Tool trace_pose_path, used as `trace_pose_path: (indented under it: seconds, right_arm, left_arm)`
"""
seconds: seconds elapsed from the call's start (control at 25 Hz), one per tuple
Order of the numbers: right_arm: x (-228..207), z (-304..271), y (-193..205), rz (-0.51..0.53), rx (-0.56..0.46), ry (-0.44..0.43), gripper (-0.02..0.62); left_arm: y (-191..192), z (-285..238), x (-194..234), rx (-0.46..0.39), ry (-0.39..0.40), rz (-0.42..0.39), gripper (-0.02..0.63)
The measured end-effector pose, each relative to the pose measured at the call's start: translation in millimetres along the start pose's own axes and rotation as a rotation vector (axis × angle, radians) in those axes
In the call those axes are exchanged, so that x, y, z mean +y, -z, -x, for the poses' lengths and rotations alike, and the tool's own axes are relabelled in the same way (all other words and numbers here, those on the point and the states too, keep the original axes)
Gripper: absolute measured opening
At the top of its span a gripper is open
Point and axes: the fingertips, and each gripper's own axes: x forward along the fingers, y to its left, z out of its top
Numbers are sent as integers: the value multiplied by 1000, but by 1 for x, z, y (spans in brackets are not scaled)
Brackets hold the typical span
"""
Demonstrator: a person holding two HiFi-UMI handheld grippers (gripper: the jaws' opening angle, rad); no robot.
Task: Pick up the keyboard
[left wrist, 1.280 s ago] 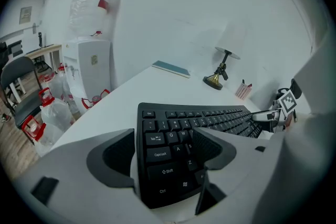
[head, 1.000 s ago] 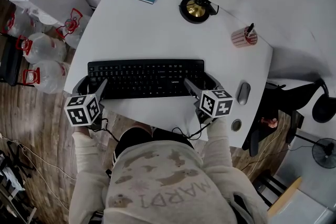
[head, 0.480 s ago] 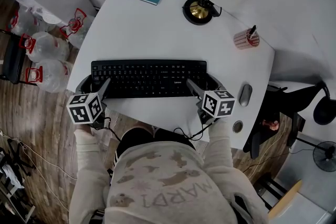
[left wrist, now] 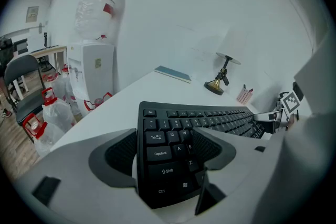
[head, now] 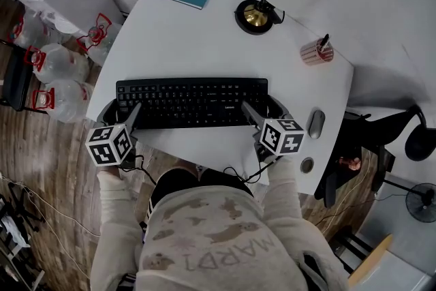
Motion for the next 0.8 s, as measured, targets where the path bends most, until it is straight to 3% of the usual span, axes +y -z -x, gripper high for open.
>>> trace_pose_path:
  seconds: [0.32, 0.8]
  right_arm:
    - [7, 21, -27, 13, -89, -2, 370]
    - [16, 71, -82, 118, -276, 29, 370]
  left_arm:
    - [-45, 23, -14, -129, 0, -74, 339]
    - [-89, 54, -41, -277, 35, -94, 339]
